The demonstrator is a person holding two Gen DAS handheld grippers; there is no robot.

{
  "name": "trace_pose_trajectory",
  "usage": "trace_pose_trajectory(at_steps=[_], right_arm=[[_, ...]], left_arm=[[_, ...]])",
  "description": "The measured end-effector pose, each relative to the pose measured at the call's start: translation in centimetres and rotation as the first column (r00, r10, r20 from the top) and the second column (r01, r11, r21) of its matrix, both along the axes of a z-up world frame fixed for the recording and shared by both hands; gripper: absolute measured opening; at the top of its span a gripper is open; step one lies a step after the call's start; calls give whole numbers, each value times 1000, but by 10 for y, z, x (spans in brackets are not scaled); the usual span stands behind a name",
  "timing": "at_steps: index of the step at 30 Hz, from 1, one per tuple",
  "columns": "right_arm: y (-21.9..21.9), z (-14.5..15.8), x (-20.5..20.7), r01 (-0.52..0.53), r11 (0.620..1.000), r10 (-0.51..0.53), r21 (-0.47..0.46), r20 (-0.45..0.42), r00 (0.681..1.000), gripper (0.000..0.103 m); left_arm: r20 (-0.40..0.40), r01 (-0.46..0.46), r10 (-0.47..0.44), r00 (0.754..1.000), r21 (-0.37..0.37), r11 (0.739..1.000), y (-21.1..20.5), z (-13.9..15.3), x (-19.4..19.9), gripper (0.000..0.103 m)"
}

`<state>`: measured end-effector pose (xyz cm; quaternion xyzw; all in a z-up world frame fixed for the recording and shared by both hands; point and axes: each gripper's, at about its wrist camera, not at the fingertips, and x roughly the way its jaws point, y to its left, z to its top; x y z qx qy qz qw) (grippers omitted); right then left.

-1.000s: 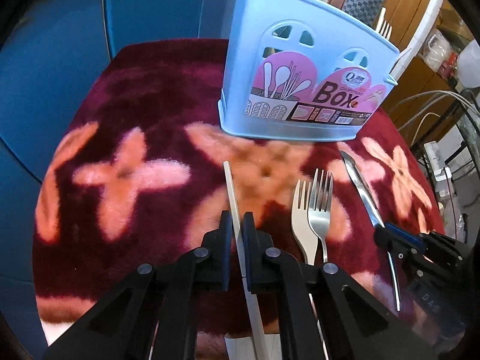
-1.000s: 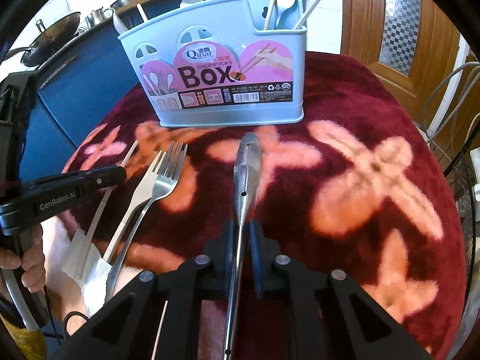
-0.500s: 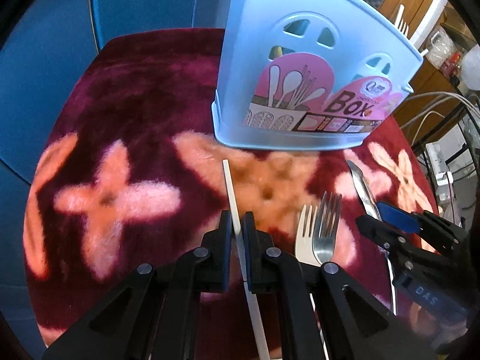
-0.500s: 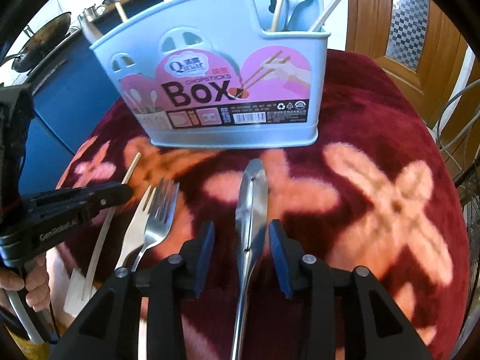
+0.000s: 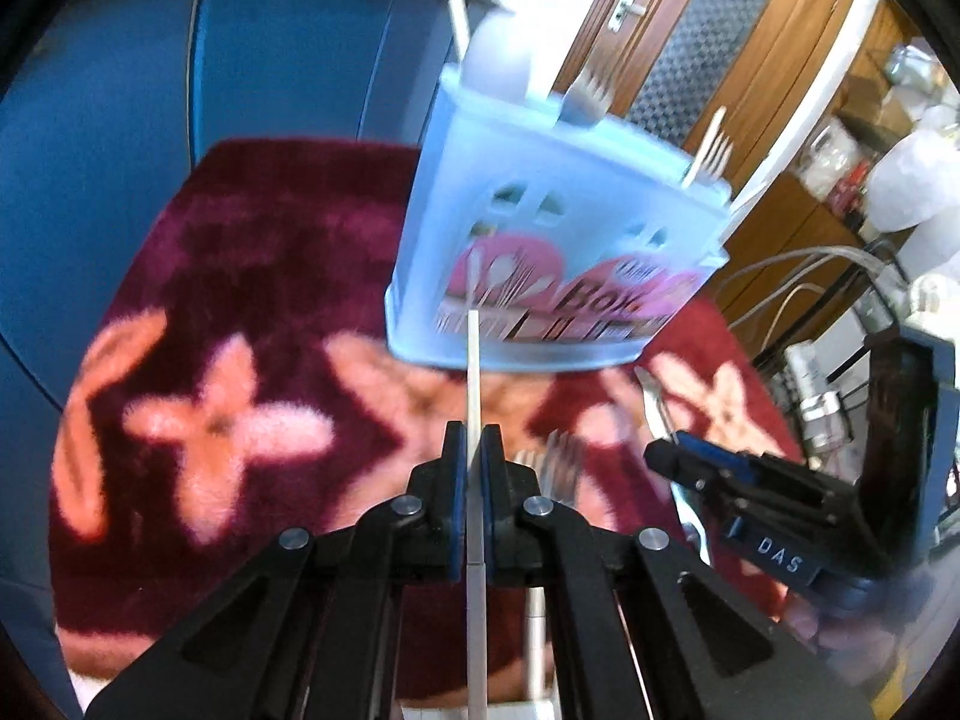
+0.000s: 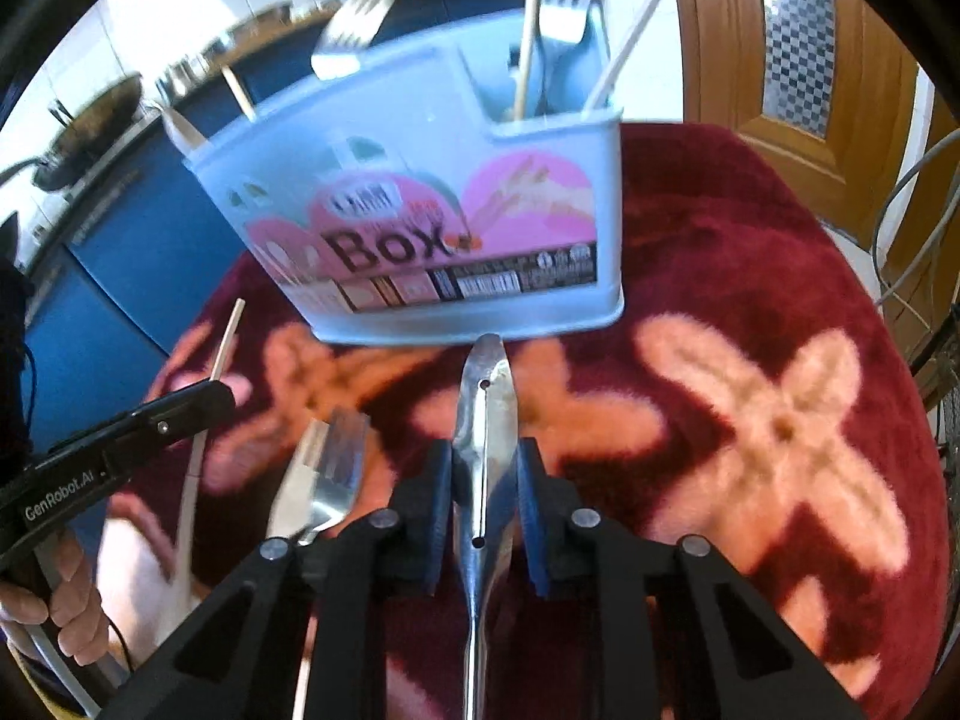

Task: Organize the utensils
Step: 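Lift the knife and fork up over the blue box with both tools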

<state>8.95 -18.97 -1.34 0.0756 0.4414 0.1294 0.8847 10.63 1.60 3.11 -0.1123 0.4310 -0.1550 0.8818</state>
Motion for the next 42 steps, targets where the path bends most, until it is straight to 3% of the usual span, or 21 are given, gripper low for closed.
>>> trace_pose_trajectory(at_steps=[11,20,28,42], right_arm=[[2,50,-43,-1,998,-16,67,252,968,23],[-9,88,-52,12,993,-59,120,395,917,23],[-19,107,-35,43,987,-109,152,460,881,23],[-23,138,18,73,982,-157,173,547,822,24]], left_arm=[[240,-14,19,971,-20,1000,-5,66,-34,2],[333,-21,24,943,-12,1000,-9,96,-40,2],[372,-40,47,927,-27,999,-11,116,-28,2],[500,-68,62,864,-6,998,-32,169,14,2]])
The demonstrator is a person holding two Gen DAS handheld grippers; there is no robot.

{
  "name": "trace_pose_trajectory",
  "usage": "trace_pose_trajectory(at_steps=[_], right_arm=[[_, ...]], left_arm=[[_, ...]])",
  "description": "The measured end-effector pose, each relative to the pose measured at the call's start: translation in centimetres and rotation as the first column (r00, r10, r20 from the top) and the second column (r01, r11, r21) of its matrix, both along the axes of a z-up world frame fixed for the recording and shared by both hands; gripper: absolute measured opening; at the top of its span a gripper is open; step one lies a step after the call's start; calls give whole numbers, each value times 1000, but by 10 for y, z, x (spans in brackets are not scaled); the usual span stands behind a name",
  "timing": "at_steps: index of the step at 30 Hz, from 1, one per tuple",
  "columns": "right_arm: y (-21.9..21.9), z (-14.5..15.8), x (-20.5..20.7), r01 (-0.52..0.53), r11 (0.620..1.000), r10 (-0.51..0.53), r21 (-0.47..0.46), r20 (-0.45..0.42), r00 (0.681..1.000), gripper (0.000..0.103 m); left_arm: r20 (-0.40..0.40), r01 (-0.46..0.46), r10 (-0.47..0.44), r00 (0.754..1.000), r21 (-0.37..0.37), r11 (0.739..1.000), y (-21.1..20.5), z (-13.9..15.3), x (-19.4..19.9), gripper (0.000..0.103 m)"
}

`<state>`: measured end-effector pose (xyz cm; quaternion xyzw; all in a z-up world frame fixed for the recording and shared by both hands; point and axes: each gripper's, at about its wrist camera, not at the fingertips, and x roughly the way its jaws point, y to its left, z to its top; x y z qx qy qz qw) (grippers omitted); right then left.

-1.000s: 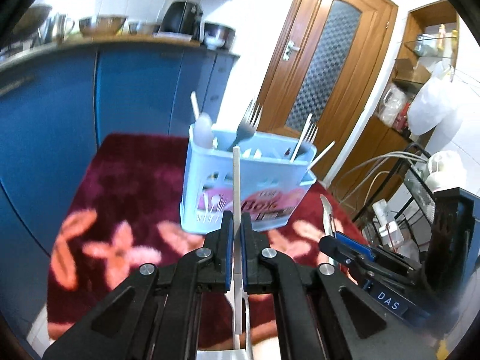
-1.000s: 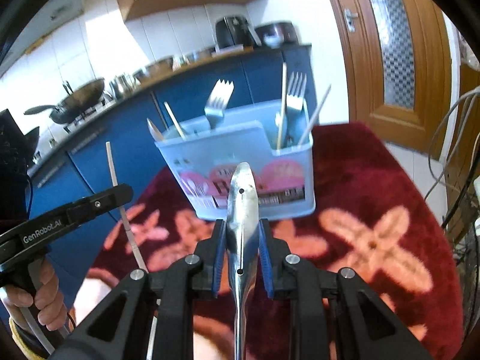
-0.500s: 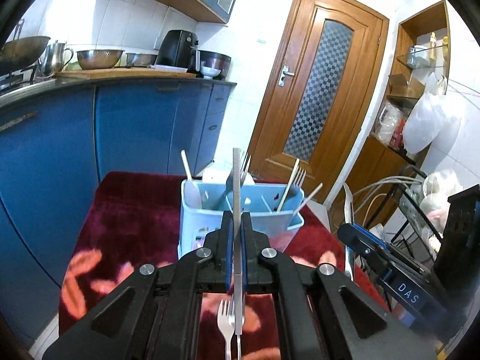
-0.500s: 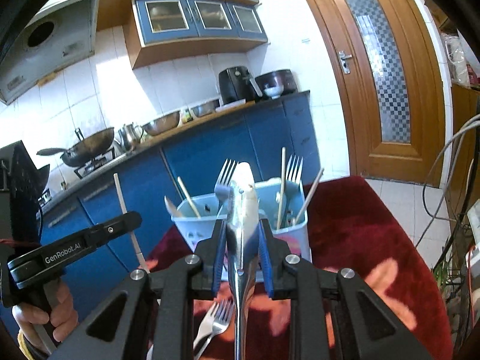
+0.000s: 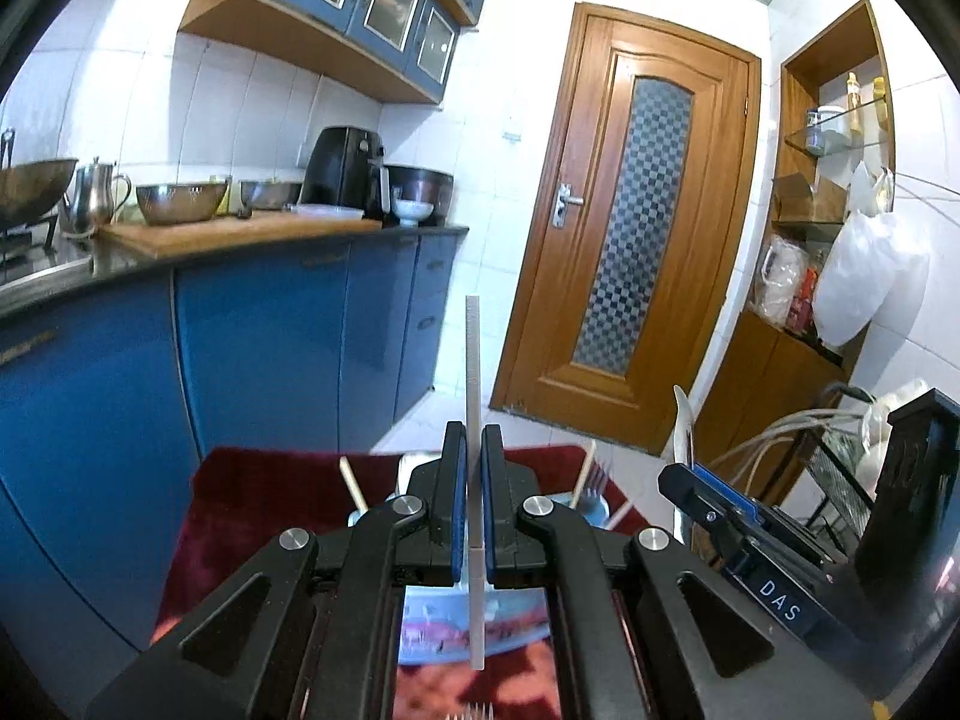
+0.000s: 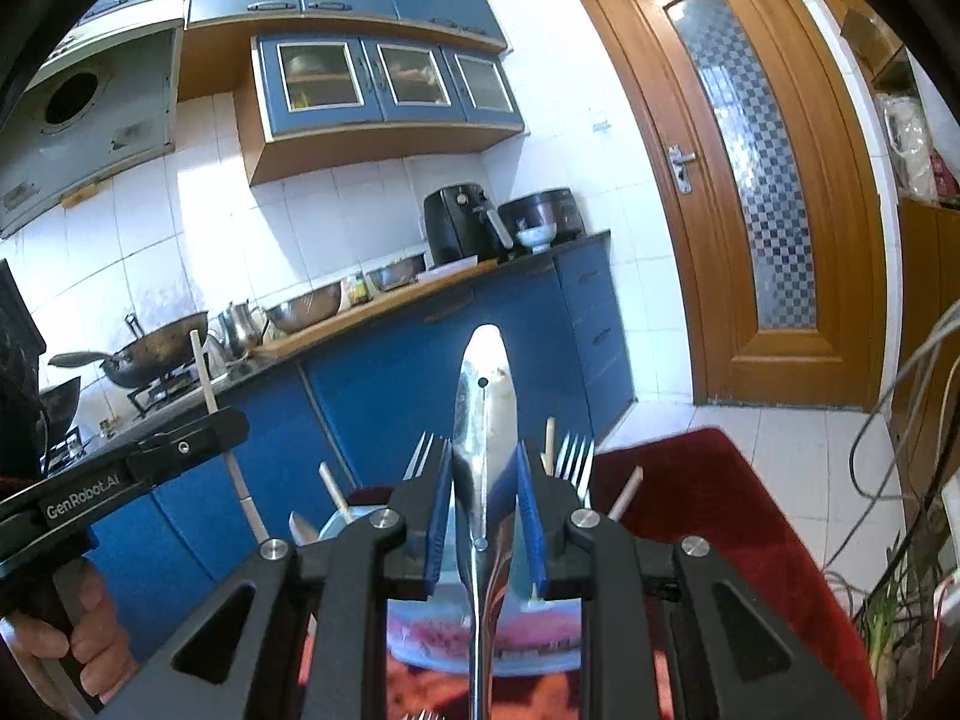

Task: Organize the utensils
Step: 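Lift the knife and fork up over the blue box with both tools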

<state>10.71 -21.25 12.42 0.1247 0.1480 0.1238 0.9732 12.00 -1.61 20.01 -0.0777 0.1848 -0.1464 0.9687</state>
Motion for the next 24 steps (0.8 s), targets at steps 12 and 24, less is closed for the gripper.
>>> trace_pose_trajectory(at_steps=[12,24], right_arm=[[4,7,58,43,999,-40,-20,135,990,24],[17,-28,83,105,986,-77,-130,202,976,24]], left_arm=[[36,-61,61,998,-3,998,-4,-2,63,2],[-14,-64,64,998,8,998,-4,-46,93,2]])
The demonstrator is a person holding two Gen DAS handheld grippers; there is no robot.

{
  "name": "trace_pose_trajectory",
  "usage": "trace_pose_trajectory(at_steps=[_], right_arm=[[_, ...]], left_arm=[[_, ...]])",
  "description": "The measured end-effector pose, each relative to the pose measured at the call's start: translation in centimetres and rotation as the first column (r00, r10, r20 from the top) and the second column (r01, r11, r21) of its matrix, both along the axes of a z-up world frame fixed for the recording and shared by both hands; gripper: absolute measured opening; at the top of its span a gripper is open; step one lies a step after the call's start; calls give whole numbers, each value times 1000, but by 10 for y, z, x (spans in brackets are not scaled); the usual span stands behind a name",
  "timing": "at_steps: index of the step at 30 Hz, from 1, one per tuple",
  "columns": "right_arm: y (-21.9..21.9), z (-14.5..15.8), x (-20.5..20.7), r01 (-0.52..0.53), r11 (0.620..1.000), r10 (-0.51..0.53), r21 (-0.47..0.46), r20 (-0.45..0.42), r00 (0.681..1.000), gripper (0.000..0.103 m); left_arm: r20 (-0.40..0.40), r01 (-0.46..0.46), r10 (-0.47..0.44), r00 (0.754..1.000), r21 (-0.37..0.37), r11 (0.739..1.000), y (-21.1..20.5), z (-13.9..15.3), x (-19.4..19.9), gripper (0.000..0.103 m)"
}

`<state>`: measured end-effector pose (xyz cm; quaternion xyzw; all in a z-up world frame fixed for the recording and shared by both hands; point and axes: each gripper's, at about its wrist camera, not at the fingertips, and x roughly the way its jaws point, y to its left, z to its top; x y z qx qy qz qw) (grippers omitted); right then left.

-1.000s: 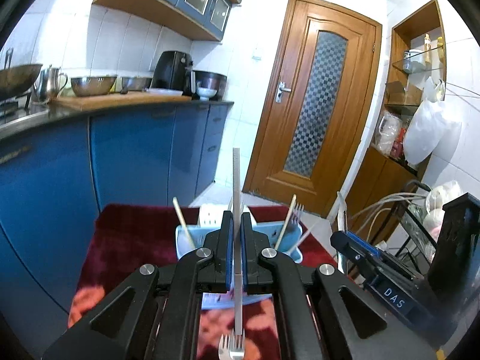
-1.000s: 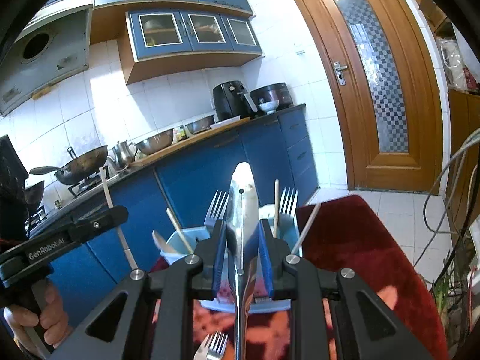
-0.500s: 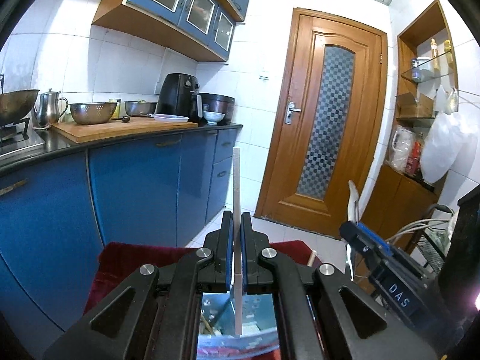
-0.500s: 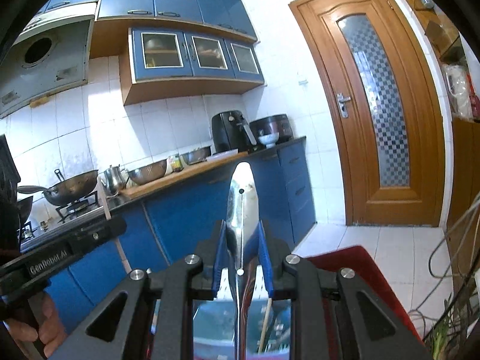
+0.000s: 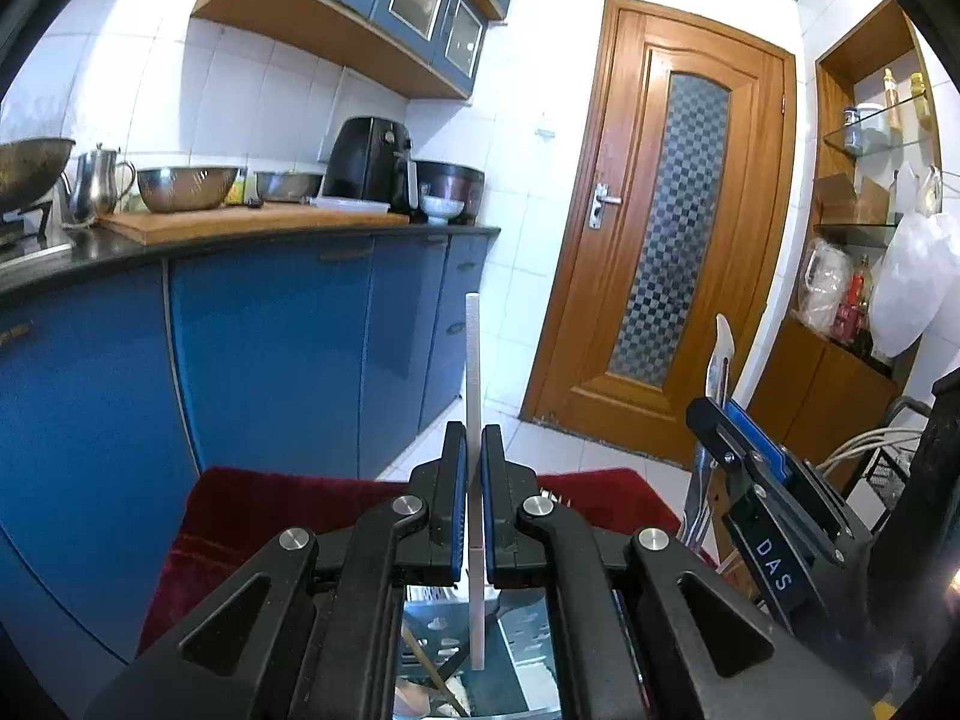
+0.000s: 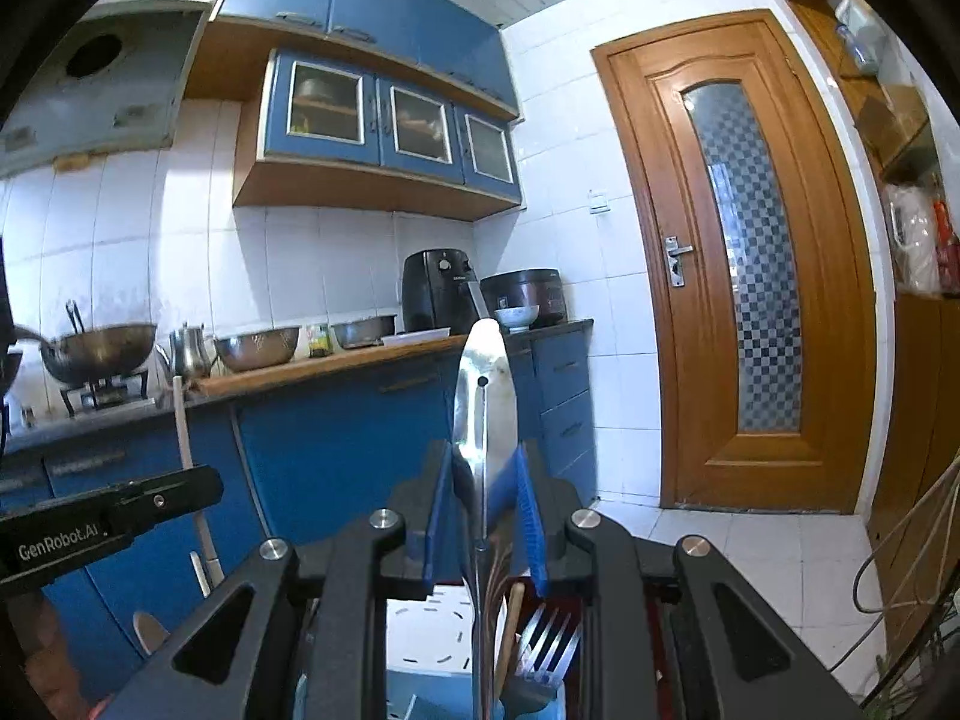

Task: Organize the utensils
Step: 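Open both tools to drop the knife and fork into the box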

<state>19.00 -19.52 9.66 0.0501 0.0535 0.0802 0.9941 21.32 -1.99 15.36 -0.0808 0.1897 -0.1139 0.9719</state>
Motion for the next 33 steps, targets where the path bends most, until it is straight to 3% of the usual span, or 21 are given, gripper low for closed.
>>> trace_pose_trajectory(at_steps=[5,10,12,14,16,25,33], right_arm=[[4,-12,-1,-16,999,15,-28,-33,999,24],[0,-17,-2,-49,999,50,7,-87,995,25],[-2,-17,-5,-50,999,51,13,-89,995,29],[-3,-15,-8,-61,998,63,24,-90,994,37],[-5,-12,-12,-69,997,71,30,-91,993,37],[-7,5,-33,-87,995,90,48,-82,993,37],[-7,16,-60,-106,992,114,70,-123,986,37]], left_arm=[[-29,23,-23,999,10,1000,-5,-14,3,2],[-47,41,-39,998,31,999,-9,-22,0,2],[-52,50,-48,997,39,998,-11,-23,-2,2],[-63,60,-57,996,46,997,-13,-24,-4,8],[-64,65,-62,996,45,997,-14,-24,-8,16],[-47,72,-69,997,61,996,-16,-12,-31,17],[-36,72,-69,997,72,995,-10,2,-62,17]])
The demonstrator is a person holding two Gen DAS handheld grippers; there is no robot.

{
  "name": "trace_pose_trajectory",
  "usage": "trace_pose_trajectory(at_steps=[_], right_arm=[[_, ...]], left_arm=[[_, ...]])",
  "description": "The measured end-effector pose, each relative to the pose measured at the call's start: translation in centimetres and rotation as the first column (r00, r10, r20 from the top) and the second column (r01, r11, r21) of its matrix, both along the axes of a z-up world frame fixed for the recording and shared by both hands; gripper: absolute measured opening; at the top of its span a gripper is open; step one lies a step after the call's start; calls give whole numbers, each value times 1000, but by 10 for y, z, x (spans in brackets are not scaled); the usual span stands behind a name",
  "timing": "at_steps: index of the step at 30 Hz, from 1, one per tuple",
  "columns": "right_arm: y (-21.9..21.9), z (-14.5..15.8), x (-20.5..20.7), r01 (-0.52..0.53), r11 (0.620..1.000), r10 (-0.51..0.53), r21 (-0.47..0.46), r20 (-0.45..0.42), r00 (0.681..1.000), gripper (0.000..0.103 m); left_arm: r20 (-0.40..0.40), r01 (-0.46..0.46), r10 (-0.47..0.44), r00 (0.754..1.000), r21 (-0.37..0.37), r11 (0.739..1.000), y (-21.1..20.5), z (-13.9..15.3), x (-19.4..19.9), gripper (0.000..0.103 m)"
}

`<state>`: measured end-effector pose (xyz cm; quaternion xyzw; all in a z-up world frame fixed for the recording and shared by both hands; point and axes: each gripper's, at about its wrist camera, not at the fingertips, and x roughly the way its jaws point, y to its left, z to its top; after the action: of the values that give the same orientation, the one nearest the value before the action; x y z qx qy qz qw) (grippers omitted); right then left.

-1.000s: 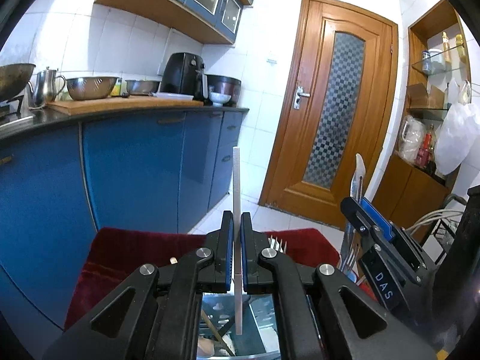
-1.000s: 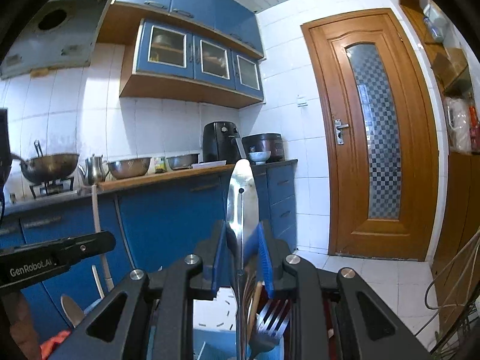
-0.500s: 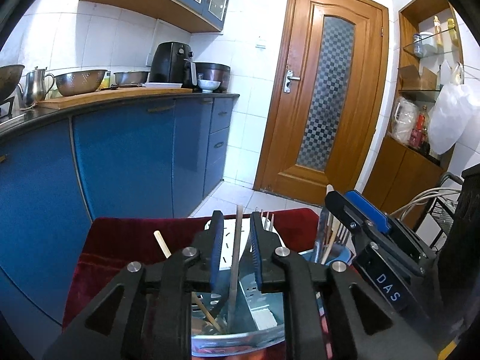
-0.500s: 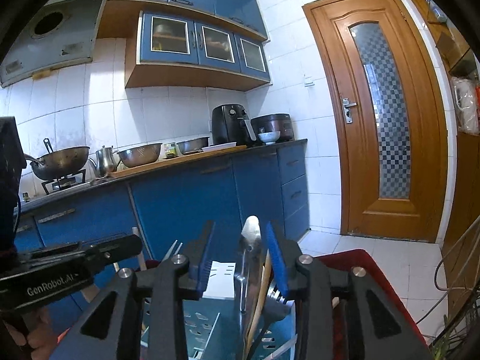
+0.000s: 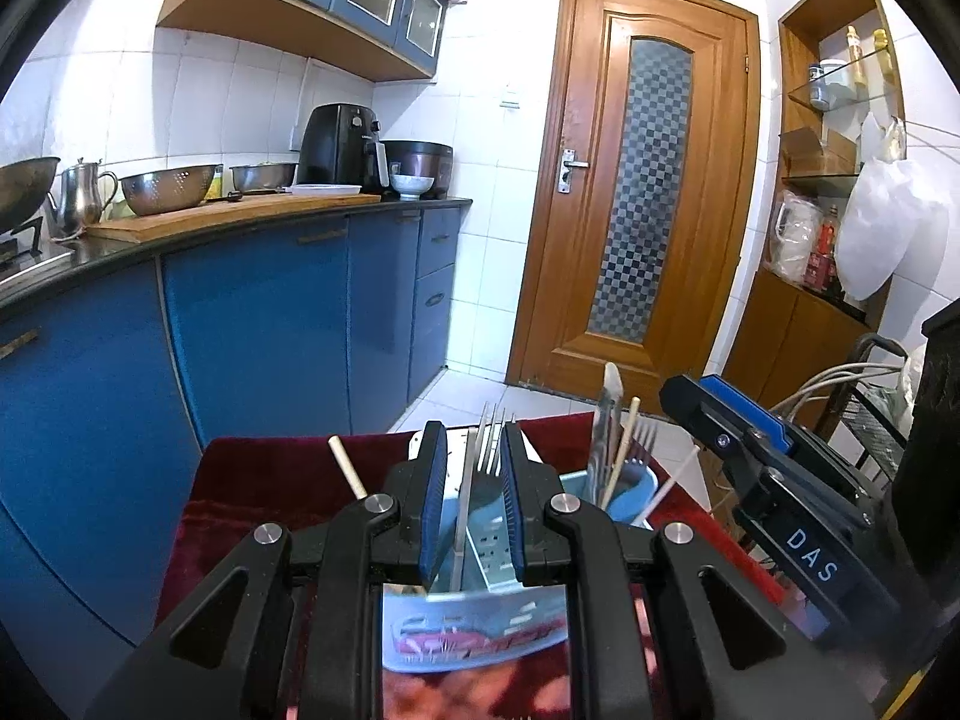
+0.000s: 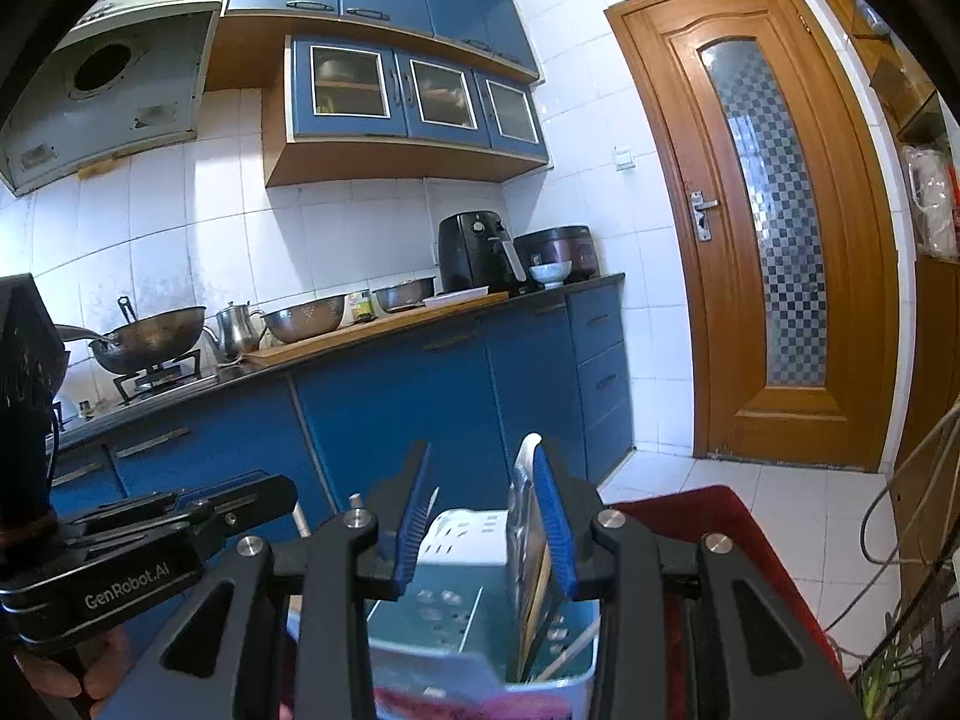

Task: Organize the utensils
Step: 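Open both tools to drop the knife and fork into the box, then move both tools back down to the remaining forks on the napkin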

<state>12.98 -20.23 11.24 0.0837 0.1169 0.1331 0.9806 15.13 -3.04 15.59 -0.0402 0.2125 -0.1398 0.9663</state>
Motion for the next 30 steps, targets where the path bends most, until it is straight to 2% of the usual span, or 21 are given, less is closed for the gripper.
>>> trace_pose_trajectory(at_steps=[5,13,23,30], right_arm=[[0,2,-22,-14,1000,14,17,-29,999,37],[4,-2,-61,-22,1000,23,15,-60,998,37],[8,-14,-101,-16,1000,16,-3,-104,994,37],[7,-36,-115,-6,1000,3,-17,-185,983,37]], left_arm=[[6,-9,9,1000,0,1000,8,6,-25,17],[-26,-28,28,999,-10,1000,24,3,-57,17],[-79,-35,35,996,-2,999,34,-12,-98,17],[-154,-24,22,988,-13,1000,35,-35,-110,17]])
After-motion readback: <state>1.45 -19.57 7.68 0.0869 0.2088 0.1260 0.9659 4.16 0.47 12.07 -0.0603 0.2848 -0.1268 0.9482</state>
